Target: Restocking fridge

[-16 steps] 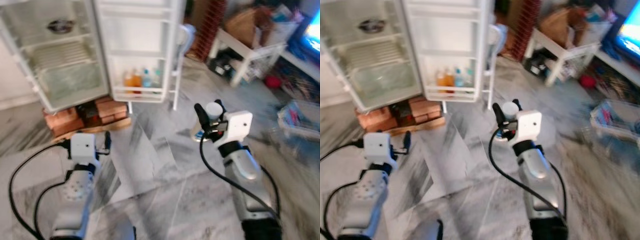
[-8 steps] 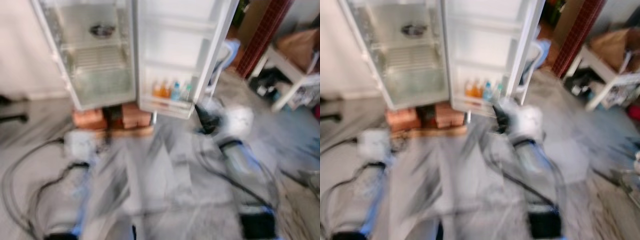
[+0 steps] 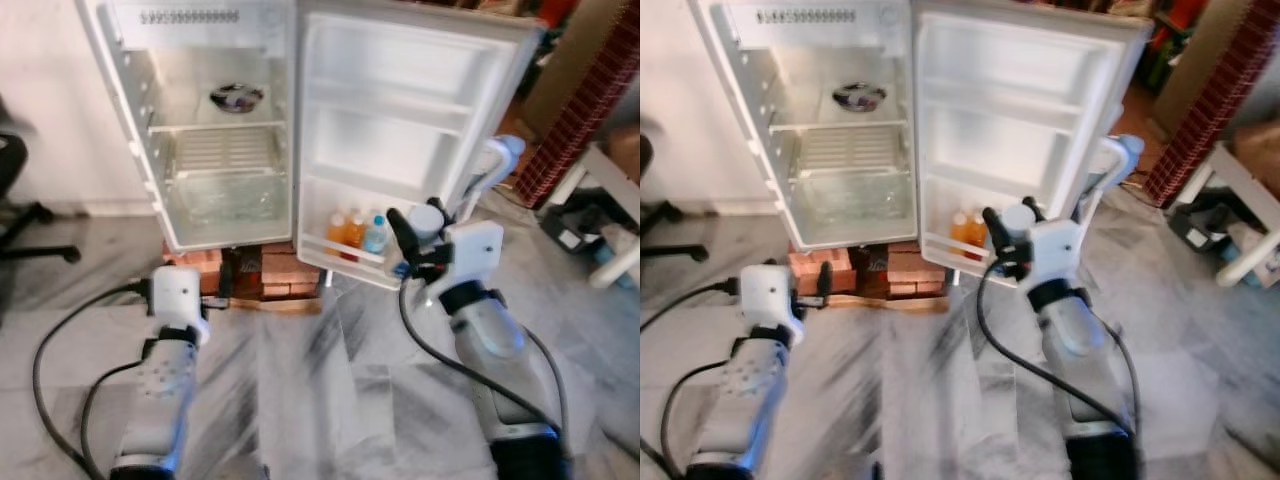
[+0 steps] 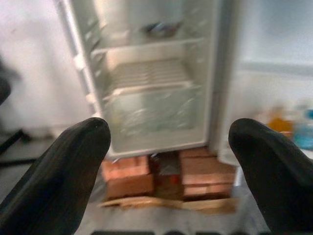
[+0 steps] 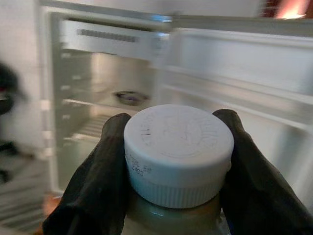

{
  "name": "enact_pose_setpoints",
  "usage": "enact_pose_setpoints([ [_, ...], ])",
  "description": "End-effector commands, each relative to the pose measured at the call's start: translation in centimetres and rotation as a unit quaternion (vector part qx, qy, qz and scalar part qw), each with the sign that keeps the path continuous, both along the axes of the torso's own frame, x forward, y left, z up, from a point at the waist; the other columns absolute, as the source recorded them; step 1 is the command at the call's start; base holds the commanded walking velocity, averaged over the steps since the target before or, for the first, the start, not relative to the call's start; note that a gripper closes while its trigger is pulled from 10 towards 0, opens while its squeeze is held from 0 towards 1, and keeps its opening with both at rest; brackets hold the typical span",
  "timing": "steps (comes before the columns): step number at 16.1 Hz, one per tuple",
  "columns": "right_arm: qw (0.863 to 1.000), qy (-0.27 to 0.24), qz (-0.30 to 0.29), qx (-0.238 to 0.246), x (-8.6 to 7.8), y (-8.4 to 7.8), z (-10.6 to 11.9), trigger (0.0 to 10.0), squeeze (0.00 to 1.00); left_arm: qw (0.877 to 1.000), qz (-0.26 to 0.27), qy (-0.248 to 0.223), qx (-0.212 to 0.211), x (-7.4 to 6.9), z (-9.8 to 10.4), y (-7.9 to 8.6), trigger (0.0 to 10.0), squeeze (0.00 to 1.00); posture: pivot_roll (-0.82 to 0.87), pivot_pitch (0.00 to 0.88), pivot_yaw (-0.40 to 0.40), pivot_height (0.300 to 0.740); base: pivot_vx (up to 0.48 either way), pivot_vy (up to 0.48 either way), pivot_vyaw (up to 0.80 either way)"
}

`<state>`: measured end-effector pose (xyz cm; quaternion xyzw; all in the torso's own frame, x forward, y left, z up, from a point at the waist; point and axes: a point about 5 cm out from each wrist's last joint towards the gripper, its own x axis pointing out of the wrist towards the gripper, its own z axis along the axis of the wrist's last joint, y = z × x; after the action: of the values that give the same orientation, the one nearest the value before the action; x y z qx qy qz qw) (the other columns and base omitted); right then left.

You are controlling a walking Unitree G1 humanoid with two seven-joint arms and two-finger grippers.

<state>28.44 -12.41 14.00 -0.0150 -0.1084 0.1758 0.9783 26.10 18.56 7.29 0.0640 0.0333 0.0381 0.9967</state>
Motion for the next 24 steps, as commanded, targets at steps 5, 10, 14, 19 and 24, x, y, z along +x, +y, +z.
enact_pose_setpoints([
  [5,1.000,-0.025,-0.016,-0.004,0.3,-0.8,1.0,10.0,0.00,1.000,-0.014,-0.008,-0.001,0.2,0.3,-0.7,10.0,0.00,0.12,0.051,-0.083,0.740,0.449,0.000,0.00],
  [10,1.000,-0.025,-0.006,-0.003,0.4,-0.6,1.0,10.0,0.00,1.000,-0.018,-0.009,-0.008,0.3,0.4,-0.8,10.0,0.00,0.13,0.050,-0.084,0.740,0.432,0.000,0.00],
  [14,1.000,-0.017,0.006,-0.002,0.1,-0.3,0.6,10.0,0.00,1.000,-0.022,-0.011,-0.007,0.2,0.4,-0.9,10.0,0.00,0.13,0.056,-0.088,0.740,0.421,0.000,0.00],
  [19,0.993,-0.001,0.114,0.006,-0.3,2.1,1.1,10.0,0.00,1.000,-0.025,-0.012,-0.011,0.4,0.7,-0.9,10.0,0.00,0.12,0.075,-0.066,0.740,0.065,0.051,0.00],
  [24,0.987,-0.099,0.112,0.055,2.7,3.5,7.5,10.0,0.00,0.999,-0.033,0.001,-0.003,0.2,0.4,-0.9,10.0,0.00,0.13,0.085,-0.055,0.740,0.000,0.000,0.00],
])
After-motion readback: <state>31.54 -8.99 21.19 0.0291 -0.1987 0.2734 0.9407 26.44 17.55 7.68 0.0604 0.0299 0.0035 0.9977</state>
